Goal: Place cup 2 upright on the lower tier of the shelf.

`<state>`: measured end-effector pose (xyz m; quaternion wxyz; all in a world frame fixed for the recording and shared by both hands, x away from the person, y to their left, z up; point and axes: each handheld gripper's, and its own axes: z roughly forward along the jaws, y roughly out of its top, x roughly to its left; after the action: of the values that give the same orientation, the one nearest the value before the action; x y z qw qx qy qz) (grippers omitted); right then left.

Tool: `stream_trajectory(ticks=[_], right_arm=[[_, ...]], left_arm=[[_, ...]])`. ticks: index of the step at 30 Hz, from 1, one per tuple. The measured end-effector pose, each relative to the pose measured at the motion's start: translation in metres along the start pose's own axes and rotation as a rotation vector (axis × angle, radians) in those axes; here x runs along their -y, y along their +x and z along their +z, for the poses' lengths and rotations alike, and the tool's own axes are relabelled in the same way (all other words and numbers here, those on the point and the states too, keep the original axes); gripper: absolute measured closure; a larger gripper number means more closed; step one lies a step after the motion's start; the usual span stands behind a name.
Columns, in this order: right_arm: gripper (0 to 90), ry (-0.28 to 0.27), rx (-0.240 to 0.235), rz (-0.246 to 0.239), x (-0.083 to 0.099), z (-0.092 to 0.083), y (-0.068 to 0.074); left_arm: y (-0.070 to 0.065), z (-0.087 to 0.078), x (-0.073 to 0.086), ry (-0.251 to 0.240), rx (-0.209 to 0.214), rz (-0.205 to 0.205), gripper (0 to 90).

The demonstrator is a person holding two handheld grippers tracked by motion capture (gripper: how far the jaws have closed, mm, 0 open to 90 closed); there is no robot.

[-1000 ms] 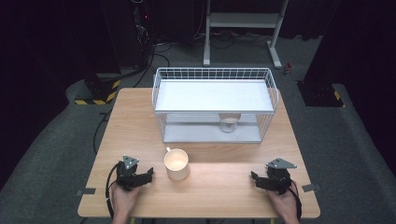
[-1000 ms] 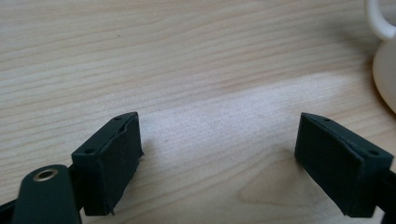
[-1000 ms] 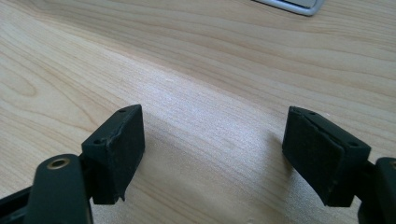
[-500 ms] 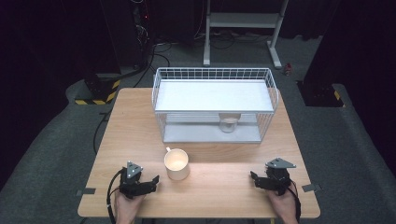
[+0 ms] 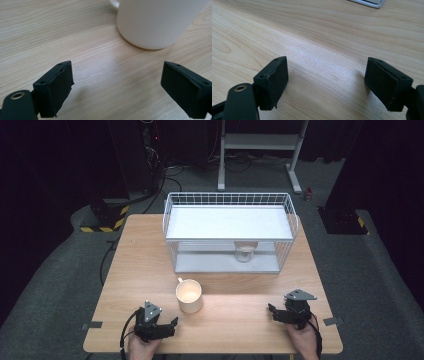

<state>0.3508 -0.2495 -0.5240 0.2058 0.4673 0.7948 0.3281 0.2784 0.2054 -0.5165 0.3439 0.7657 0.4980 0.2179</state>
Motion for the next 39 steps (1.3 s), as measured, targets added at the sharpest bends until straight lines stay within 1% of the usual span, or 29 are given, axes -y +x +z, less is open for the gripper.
stream_trajectory(ticks=[2,5,7,10,16,19,20,21,22,24,25,29,33,34,37,39], right_arm=[[19.1,0.001,0.001,0.003,0.0,0.0,0.0],[19.1,0.001,0.001,0.002,0.0,0.0,0.0],[19.1,0.001,0.002,0.003,0.0,0.0,0.0],[19.1,0.001,0.003,0.004,0.0,0.0,0.0],[19.1,0.0,0.003,0.004,0.0,0.0,0.0],[19.1,0.001,0.004,0.005,0.0,0.0,0.0],[19.1,0.001,0.004,0.005,0.0,0.0,0.0],[19.1,0.0,0.004,0.002,0.0,0.0,0.0],[19.1,0.001,0.004,0.005,0.0,0.0,0.001],[19.1,0.001,0.004,0.005,0.0,0.0,0.0],[19.1,0.001,0.004,0.005,0.0,0.0,0.0],[19.1,0.0,0.004,0.004,0.0,0.0,0.001],[19.1,0.001,0.004,0.003,0.0,0.0,0.0],[19.1,0.001,0.004,0.003,0.0,0.0,0.0],[19.1,0.002,0.005,0.007,0.0,0.0,0.001],[19.1,0.001,0.005,0.005,0.0,0.0,0.001]], left_arm=[[-0.002,0.001,-0.001,-0.002,0.002,0.0,10.6],[-0.01,0.004,-0.006,0.005,-0.001,0.039,9.1],[-0.013,0.006,-0.009,0.007,-0.002,0.057,8.3],[-0.015,0.008,-0.014,0.012,0.009,0.069,6.9],[-0.02,0.014,-0.025,0.003,0.028,0.062,5.0],[-0.023,0.016,-0.03,0.0,0.034,0.085,4.3],[-0.024,0.017,-0.032,-0.001,0.039,0.081,3.9],[-0.025,0.017,-0.034,-0.003,0.039,0.088,3.5],[-0.025,0.017,-0.034,-0.003,0.039,0.088,3.3],[-0.026,0.02,-0.04,-0.014,0.055,0.079,2.8],[-0.026,0.02,-0.04,-0.014,0.055,0.079,2.6],[-0.028,0.025,-0.048,-0.019,0.072,0.07,1.9],[-0.031,0.028,-0.053,-0.03,0.074,0.069,1.7],[-0.032,0.031,-0.055,-0.03,0.07,0.074,1.6],[-0.033,0.033,-0.058,-0.036,0.064,0.065,1.6],[-0.033,0.033,-0.059,-0.04,0.056,0.07,1.7]])
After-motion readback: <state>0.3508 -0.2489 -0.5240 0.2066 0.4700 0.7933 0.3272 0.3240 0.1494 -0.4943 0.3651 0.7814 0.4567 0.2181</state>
